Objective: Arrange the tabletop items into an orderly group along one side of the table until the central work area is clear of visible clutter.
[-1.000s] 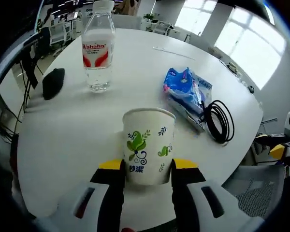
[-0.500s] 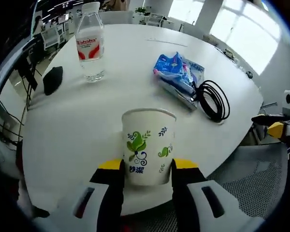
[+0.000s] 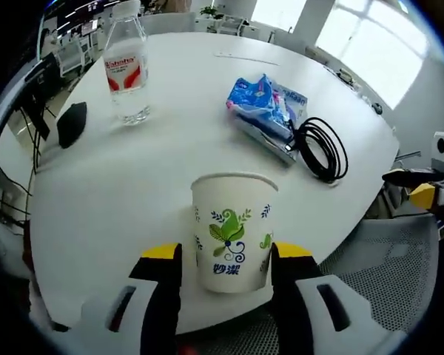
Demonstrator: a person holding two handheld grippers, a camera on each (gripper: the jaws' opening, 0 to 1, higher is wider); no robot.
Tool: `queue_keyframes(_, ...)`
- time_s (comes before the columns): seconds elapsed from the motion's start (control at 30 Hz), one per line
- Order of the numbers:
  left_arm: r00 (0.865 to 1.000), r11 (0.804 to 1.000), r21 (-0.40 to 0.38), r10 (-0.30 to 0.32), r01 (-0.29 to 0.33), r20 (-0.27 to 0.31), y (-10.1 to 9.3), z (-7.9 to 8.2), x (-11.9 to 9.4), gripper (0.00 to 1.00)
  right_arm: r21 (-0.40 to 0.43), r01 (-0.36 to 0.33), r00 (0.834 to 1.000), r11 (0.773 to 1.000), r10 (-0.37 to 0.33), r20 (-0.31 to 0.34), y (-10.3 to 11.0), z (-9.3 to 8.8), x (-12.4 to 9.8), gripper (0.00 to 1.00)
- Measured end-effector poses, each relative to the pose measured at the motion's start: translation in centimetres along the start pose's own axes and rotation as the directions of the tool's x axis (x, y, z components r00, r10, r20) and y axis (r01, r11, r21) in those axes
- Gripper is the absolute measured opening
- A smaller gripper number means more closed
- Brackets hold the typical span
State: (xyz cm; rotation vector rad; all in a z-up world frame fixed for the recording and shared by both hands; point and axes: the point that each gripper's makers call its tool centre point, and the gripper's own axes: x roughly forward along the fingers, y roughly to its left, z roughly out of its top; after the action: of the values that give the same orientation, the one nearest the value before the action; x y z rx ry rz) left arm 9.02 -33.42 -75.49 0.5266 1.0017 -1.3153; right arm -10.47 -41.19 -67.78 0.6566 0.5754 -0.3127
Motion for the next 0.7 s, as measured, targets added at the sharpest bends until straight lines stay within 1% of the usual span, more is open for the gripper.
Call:
queue_keyframes(0.03,1.000,1.000,0.010,-0.011,0.011,0.006,-0.1,0.1,0.2,0.42,-0.001,-0.001,1.000,1.000,0.001,-0.001,0.0,0.0,0.1,0.54)
queue_keyframes(0.1,1.000,1.000,0.007,-0.012,0.012,0.018,-0.2,0.2,0.2,0.39,-0.005,-0.001,1.000,1.000,0.001,-0.006,0.1,-0.1,0.1,0.54)
queue_keyframes(0.2,1.000,0.999,0.022,-0.024,0.024,0.017,-0.4,0.2,0.2,0.39,-0.004,-0.004,1.000,1.000,0.004,-0.009,0.2,-0.2,0.1,0.54)
queue_keyframes(0.27,0.999,1.000,0.021,-0.023,0.023,0.027,-0.4,0.1,0.0,0.39,-0.006,-0.006,1.000,1.000,0.005,-0.015,0.3,-0.5,0.3,0.54)
queue_keyframes(0.4,0.999,0.999,-0.008,-0.034,0.034,0.035,-0.5,-0.3,-0.5,0.39,-0.013,-0.014,1.000,1.000,0.014,-0.025,0.6,-0.6,0.6,0.54)
queue_keyframes(0.43,0.998,0.999,-0.025,-0.042,0.043,0.036,-0.6,-0.5,-0.7,0.39,-0.015,-0.019,0.999,1.000,0.018,-0.026,0.8,-0.6,0.8,0.54)
queue_keyframes(0.5,0.998,0.998,-0.030,-0.050,0.051,0.040,-1.0,-0.8,-1.0,0.38,-0.023,-0.032,0.999,0.999,0.031,-0.034,1.3,-0.6,1.2,0.54)
queue_keyframes(0.6,0.996,0.997,-0.008,-0.075,0.075,0.048,-2.0,-1.0,-1.4,0.38,-0.055,-0.068,0.996,0.996,0.065,-0.059,2.5,-0.6,2.0,0.54)
queue_keyframes(0.7,0.993,0.995,-0.026,-0.097,0.099,0.060,-2.8,-1.4,-1.9,0.38,-0.091,-0.110,0.991,0.990,0.102,-0.087,3.9,-0.6,2.9,0.53)
